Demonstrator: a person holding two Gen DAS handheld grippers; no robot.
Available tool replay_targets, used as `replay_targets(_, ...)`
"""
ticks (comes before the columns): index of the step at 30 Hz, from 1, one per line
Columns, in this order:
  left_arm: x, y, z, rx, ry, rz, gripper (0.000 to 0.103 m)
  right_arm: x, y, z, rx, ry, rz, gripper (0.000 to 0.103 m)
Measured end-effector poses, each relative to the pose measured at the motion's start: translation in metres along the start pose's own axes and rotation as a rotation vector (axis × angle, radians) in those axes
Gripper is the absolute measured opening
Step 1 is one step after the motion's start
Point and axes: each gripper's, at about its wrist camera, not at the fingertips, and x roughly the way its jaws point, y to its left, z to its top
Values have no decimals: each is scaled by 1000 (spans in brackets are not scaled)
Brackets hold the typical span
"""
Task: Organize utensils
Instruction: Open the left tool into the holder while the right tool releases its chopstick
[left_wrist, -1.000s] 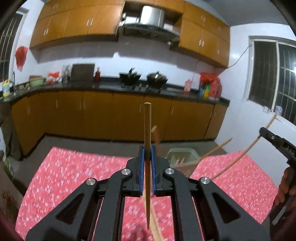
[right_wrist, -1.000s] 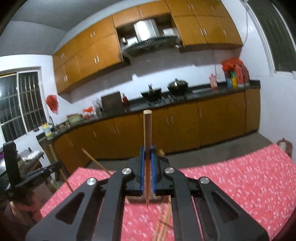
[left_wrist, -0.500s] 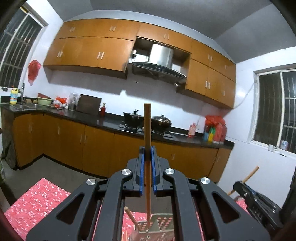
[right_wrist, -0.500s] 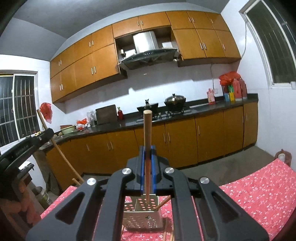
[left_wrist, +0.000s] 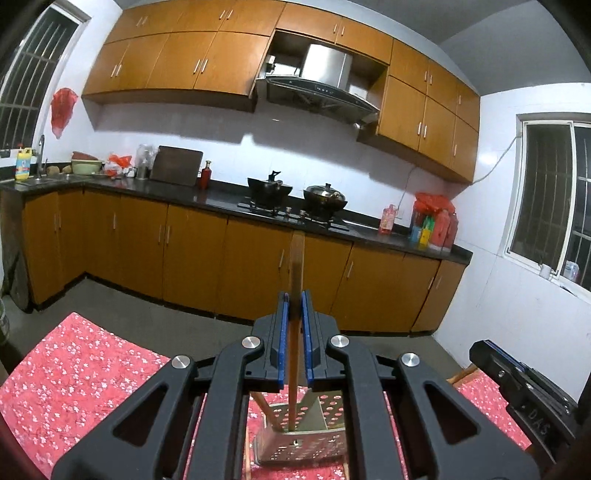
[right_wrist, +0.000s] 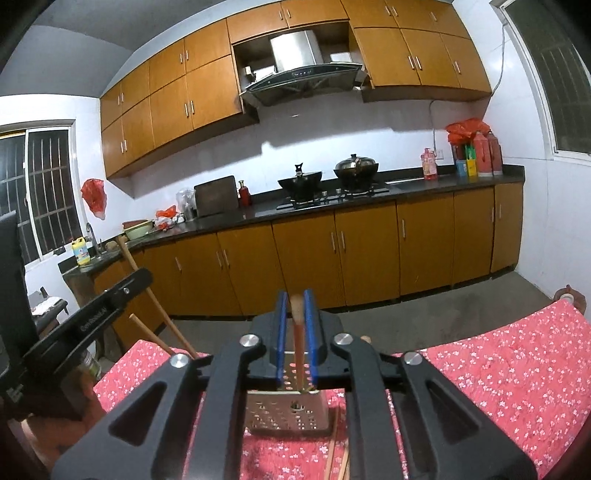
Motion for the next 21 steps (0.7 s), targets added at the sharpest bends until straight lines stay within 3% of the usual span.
replay_targets(10, -40, 16, 12, -29, -46, -5, 8, -47, -5, 5, 5, -68, -16, 19)
replay_targets(14, -61, 33, 2, -28, -26, 12, 8, -64, -19, -10, 17, -45, -50, 19)
replay_targets(15, -65, 39, -6, -23, -6, 28, 10, -65, -25, -19, 23, -23, -65, 20)
replay_targets(18, -65, 53, -32, -5, 64, 87, 29, -56, -45, -53, 52, 90, -107, 20)
replay_targets(21, -52, 65, -66, 11, 179, 125, 31, -29, -66, -101, 99, 280, -139, 20)
